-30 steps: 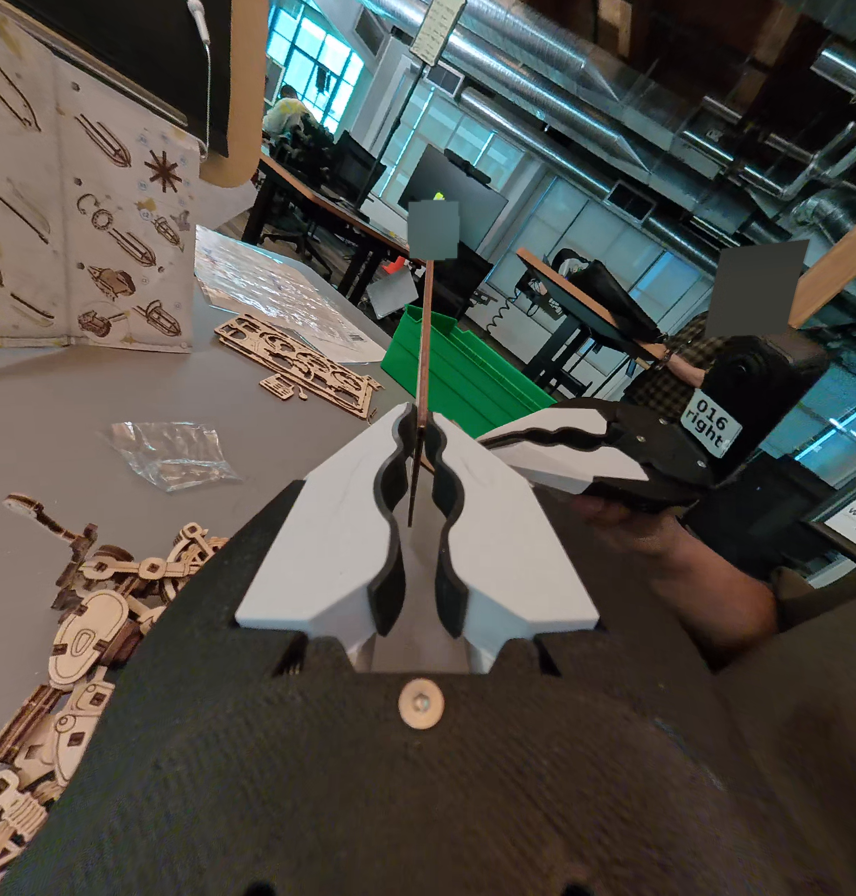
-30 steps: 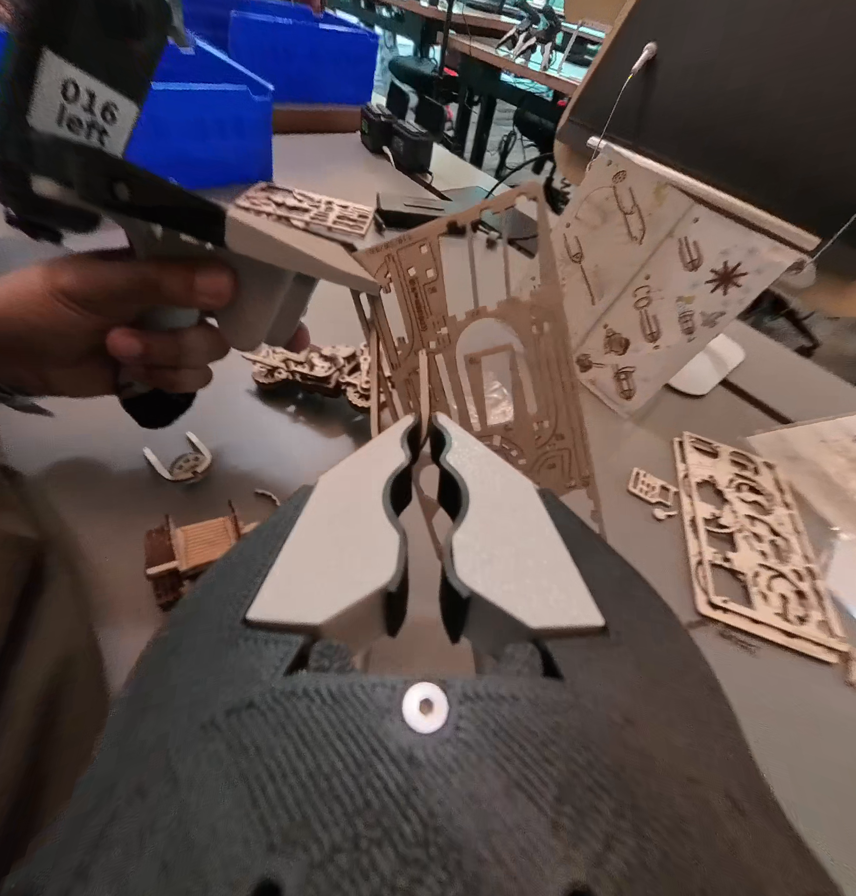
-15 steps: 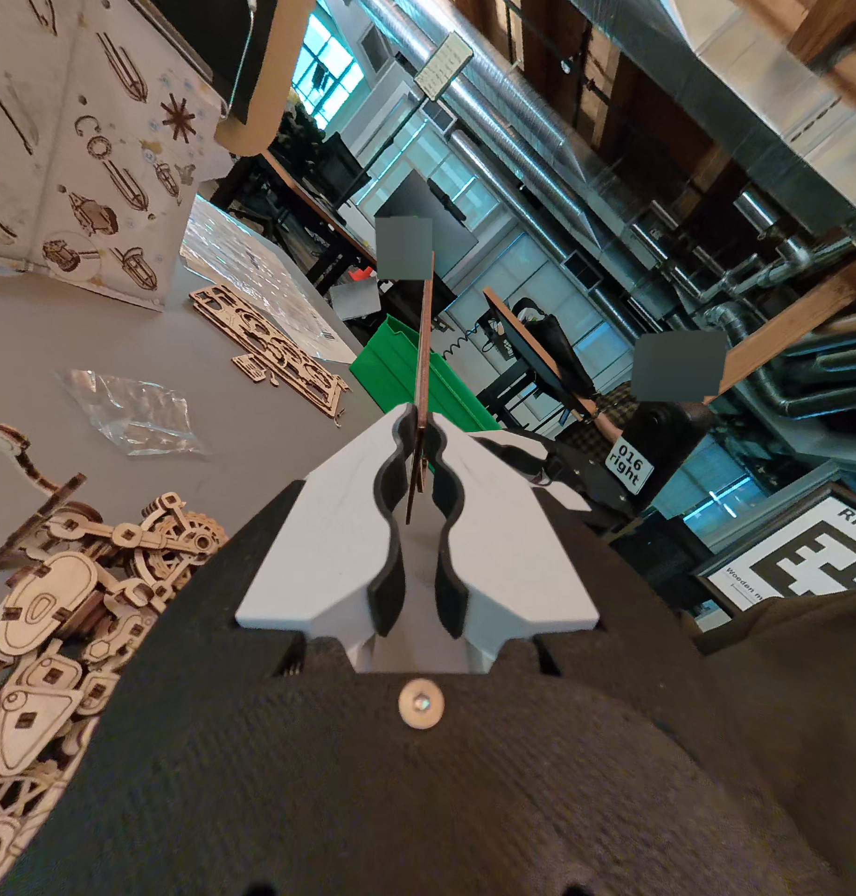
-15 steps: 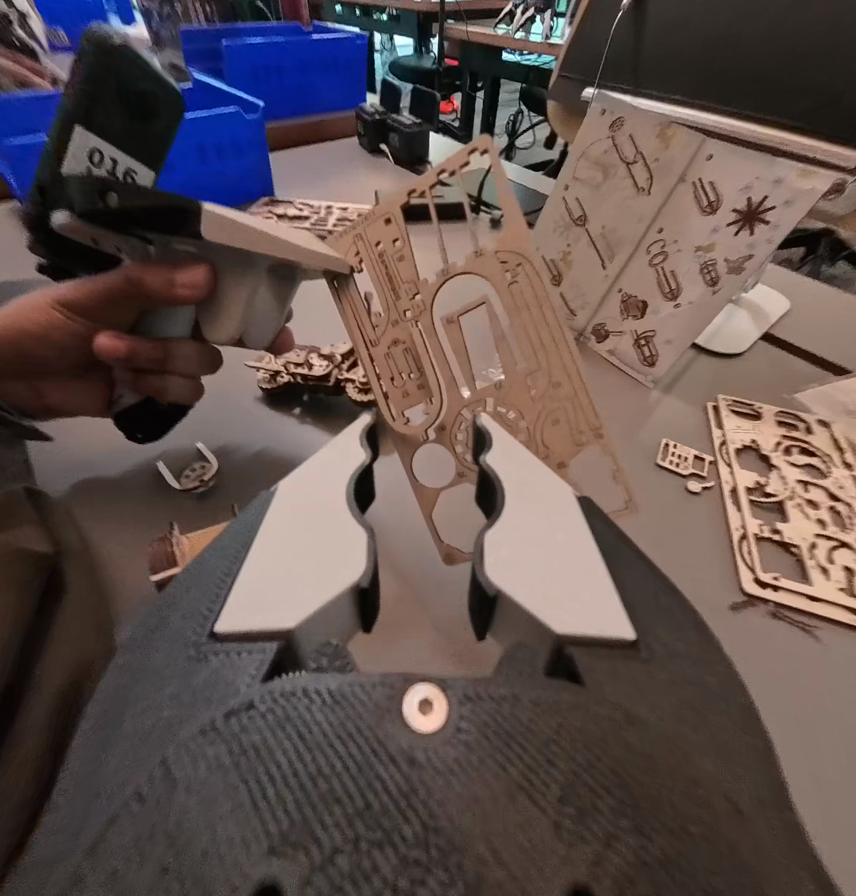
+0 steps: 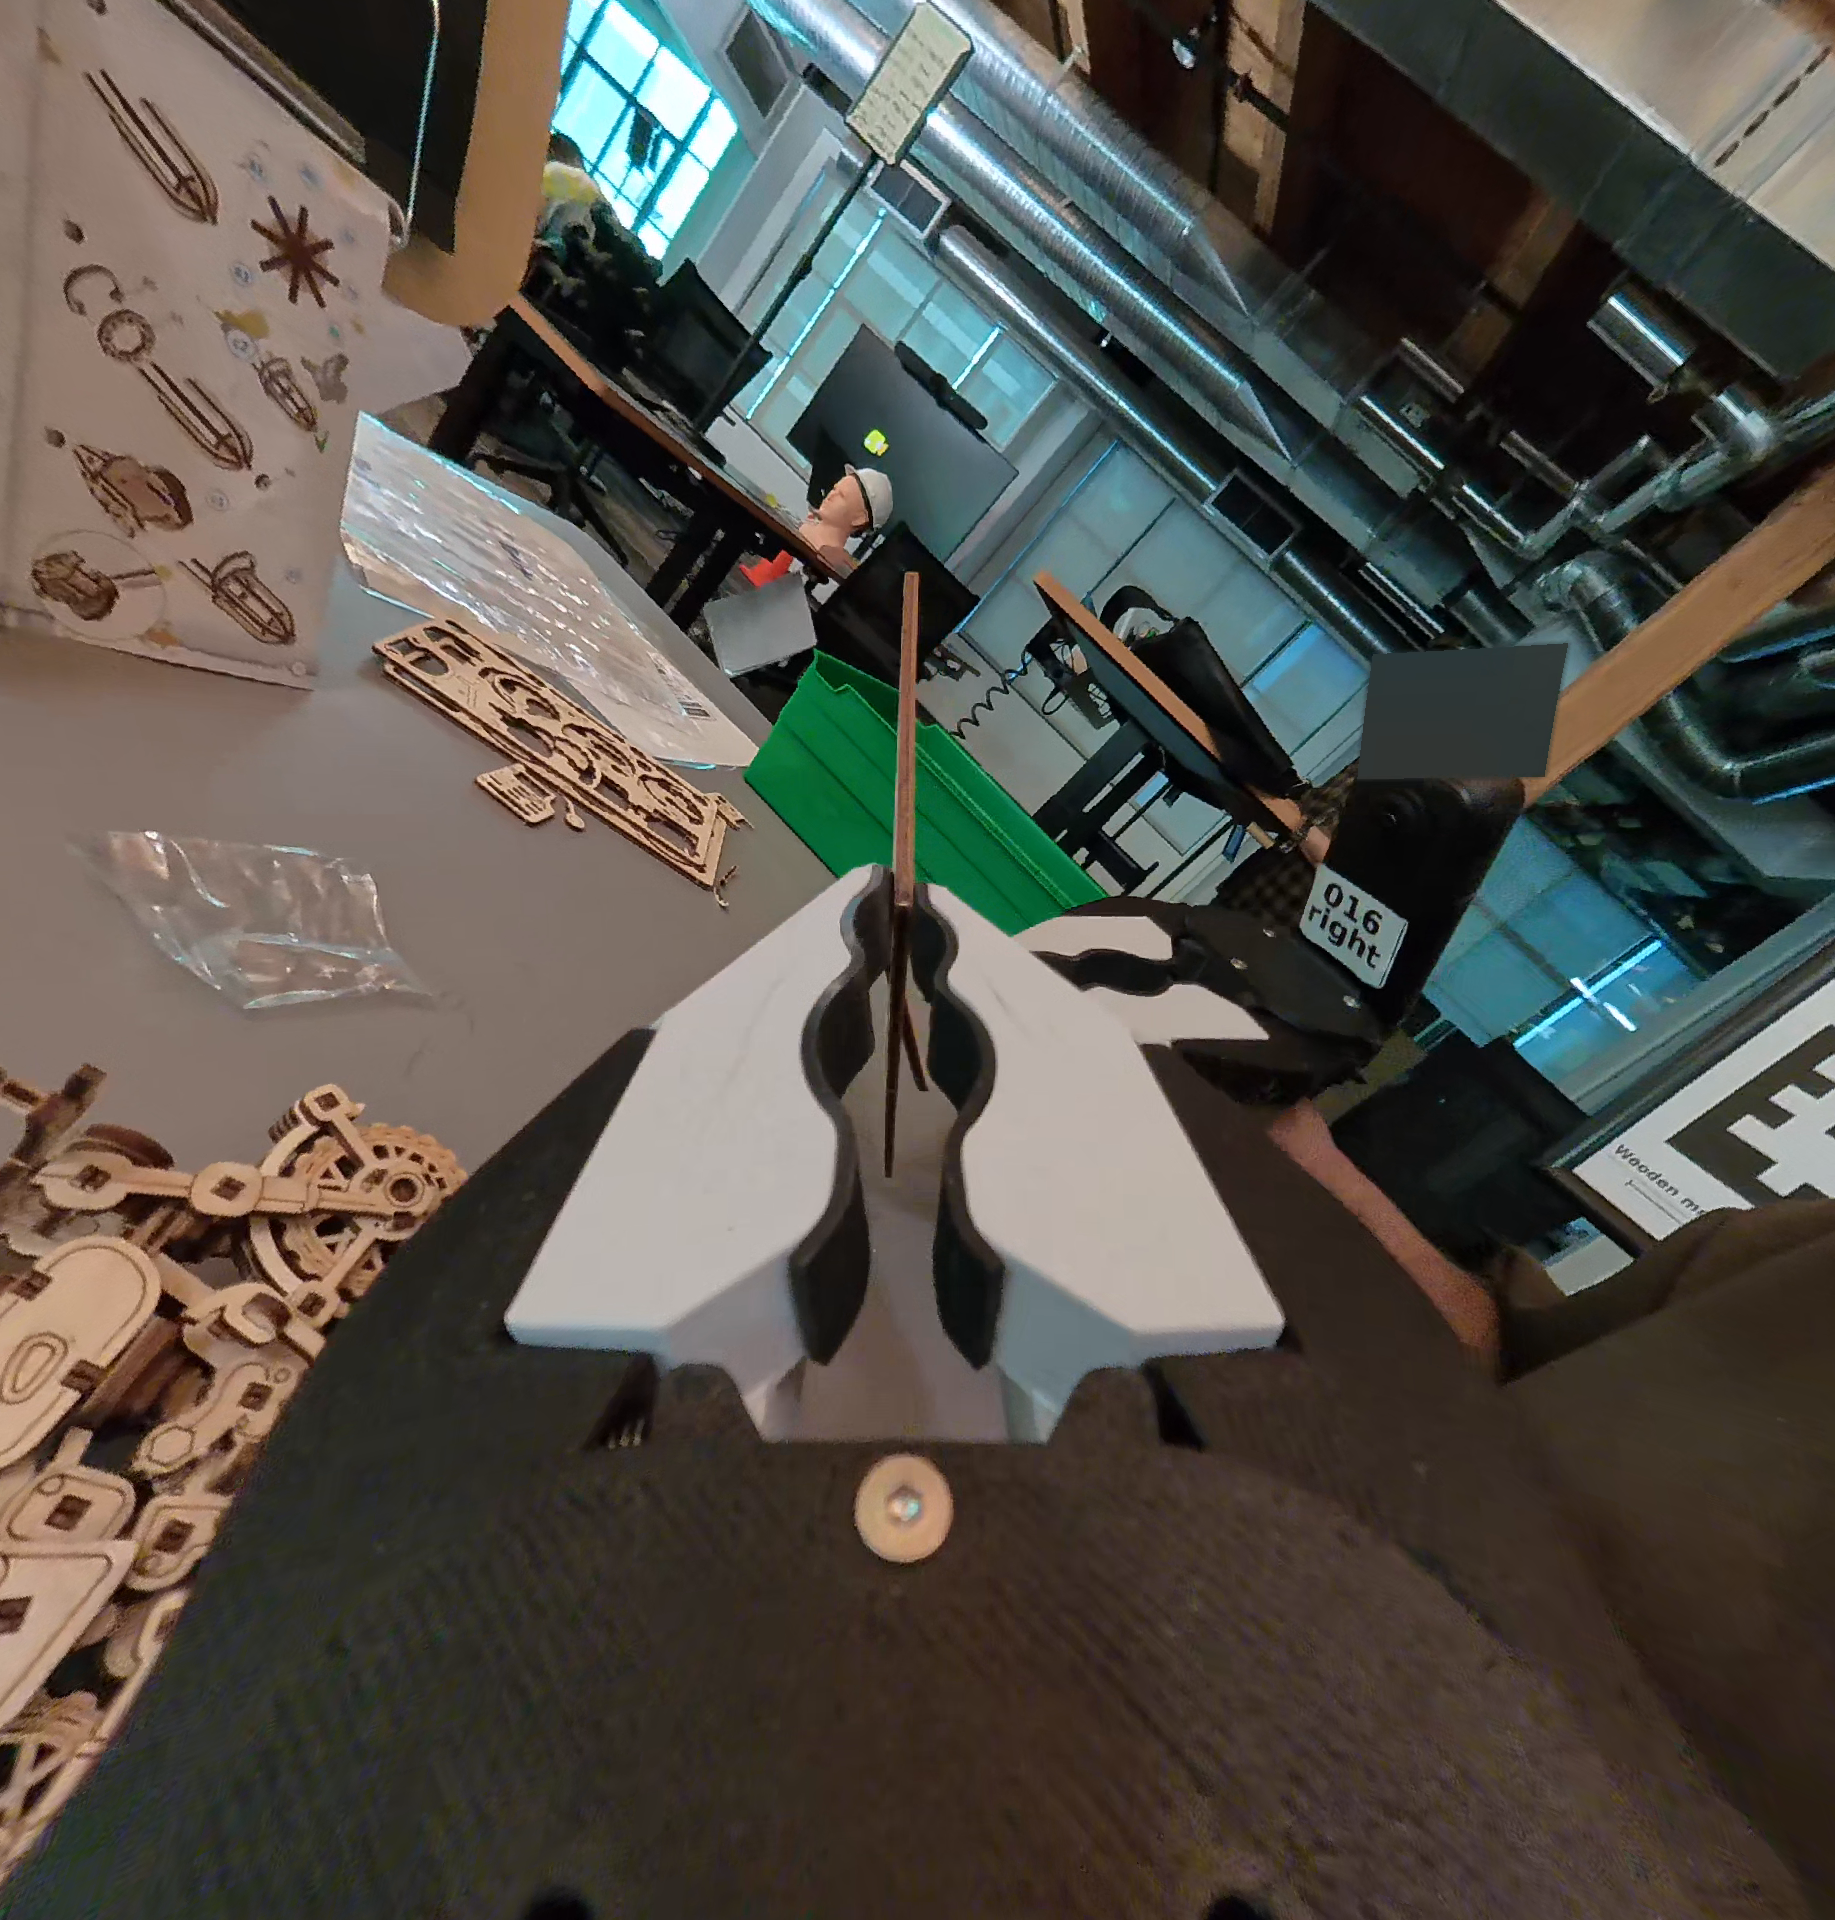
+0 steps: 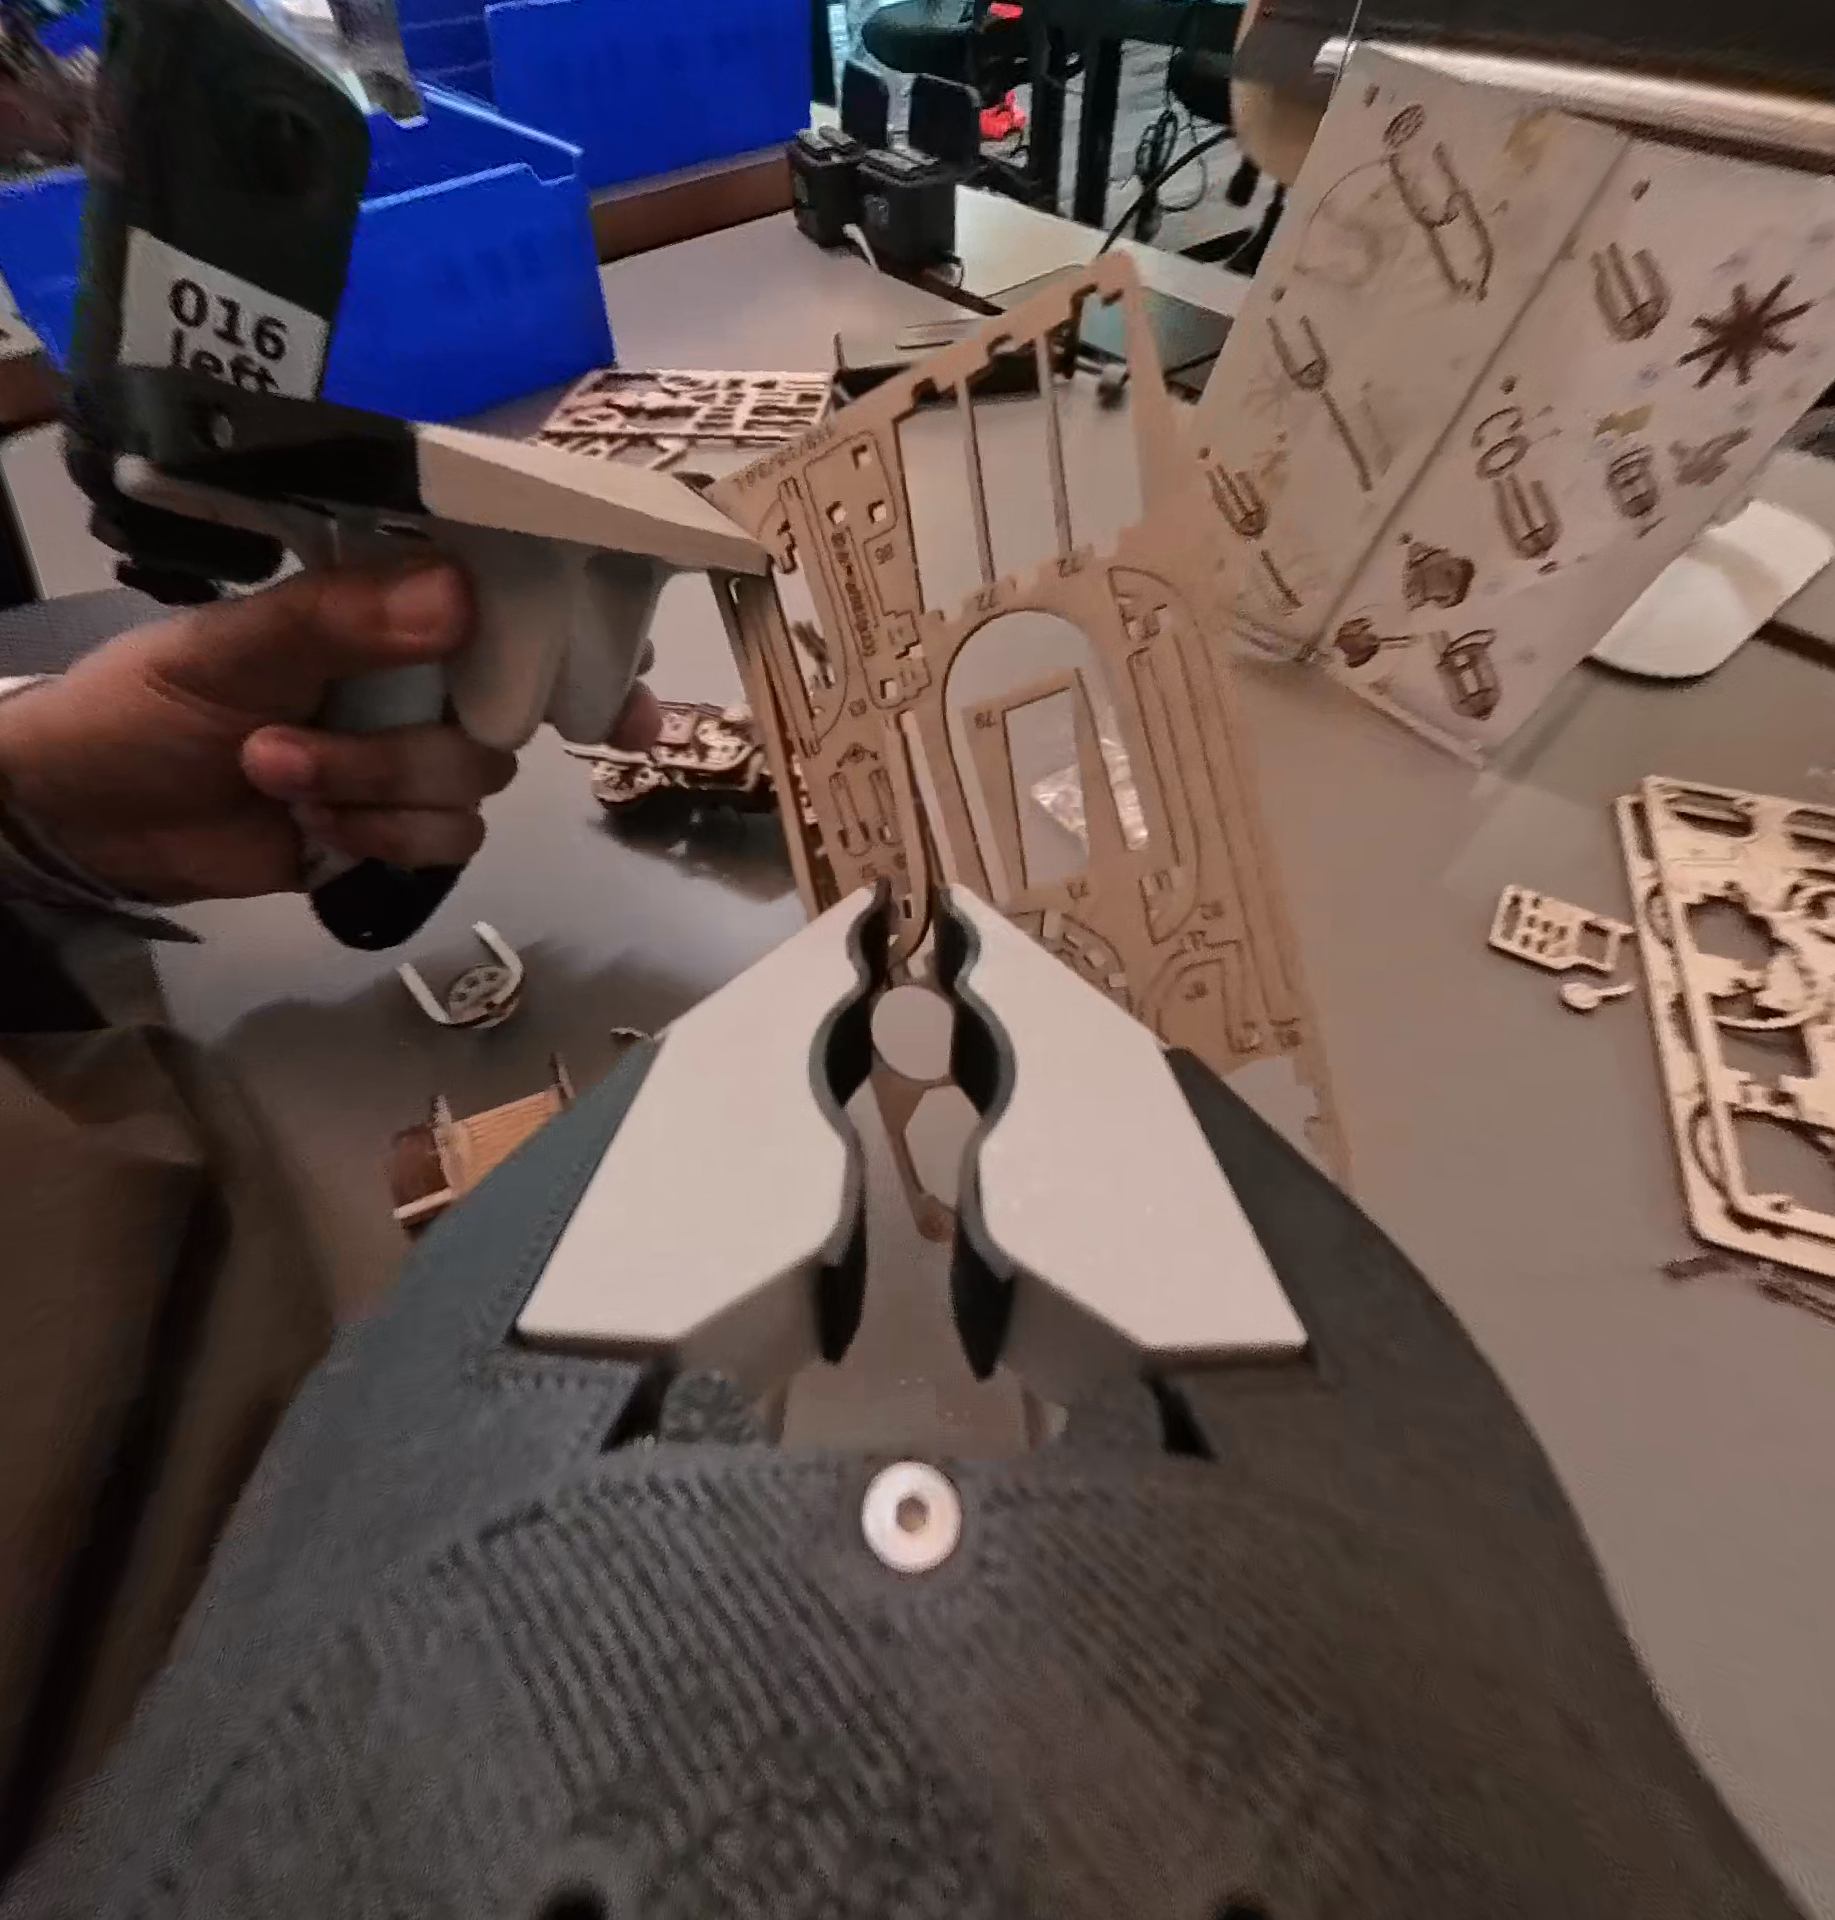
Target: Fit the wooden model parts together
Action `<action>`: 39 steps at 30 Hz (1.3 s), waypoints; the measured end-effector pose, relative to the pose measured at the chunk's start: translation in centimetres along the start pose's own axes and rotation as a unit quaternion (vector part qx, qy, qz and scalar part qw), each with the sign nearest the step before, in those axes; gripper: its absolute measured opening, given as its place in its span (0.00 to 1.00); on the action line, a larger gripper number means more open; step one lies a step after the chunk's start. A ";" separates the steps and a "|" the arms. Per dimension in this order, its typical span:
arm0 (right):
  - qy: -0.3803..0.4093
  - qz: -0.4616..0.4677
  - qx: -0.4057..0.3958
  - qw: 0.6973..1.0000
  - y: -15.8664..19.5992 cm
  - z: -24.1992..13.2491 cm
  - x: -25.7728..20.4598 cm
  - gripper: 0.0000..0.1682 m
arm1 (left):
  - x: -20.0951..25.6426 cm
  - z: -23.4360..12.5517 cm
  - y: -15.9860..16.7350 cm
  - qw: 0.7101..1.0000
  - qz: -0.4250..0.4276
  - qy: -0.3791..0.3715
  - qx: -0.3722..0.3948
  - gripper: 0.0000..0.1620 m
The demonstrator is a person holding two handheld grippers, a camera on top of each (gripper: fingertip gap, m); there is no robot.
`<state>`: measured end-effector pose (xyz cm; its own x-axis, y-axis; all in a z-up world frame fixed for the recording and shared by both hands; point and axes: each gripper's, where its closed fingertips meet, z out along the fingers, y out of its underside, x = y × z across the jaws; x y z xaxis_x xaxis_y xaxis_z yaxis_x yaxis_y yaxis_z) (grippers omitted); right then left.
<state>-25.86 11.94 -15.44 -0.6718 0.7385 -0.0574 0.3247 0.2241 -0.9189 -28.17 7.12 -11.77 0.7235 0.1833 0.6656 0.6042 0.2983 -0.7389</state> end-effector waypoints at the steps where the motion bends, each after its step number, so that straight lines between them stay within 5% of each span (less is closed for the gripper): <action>1: -0.011 0.013 0.000 1.000 -0.1 -0.1 -0.2 0.03 | 0.0 0.0 -0.1 1.000 0.003 -0.001 0.002 0.01; 10: -0.104 0.135 0.033 0.985 -1.2 -0.8 -1.1 0.01 | -0.5 -0.2 -0.4 1.000 -0.002 -0.011 0.014 0.01; 17: -0.183 0.183 0.064 0.964 -2.0 -0.8 -3.0 0.20 | -0.7 -0.6 -1.1 0.998 -0.047 0.007 0.034 0.01; 22: -0.186 0.194 0.044 0.962 -1.1 -0.3 -2.9 0.19 | 0.3 -0.6 -1.4 0.994 -0.085 0.057 0.048 0.01; 28: -0.206 0.203 0.053 0.956 -1.6 -0.4 -3.6 0.01 | 0.6 -0.6 -1.4 0.994 -0.075 0.060 0.048 0.01; 31: -0.218 0.226 0.052 0.948 -1.8 -0.5 -3.6 0.00 | 0.5 -0.7 -1.5 0.994 -0.074 0.062 0.048 0.01; 39: -0.314 0.367 0.090 0.871 -4.1 -2.8 -2.9 0.00 | -1.7 -2.1 -4.0 0.993 -0.073 0.030 0.087 0.01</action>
<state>-23.42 10.67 -10.47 -0.5777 0.1354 -0.8049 0.7478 -0.3075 -0.5884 -31.12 3.64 -10.22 0.6538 0.0718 0.7533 0.6413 0.4760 -0.6019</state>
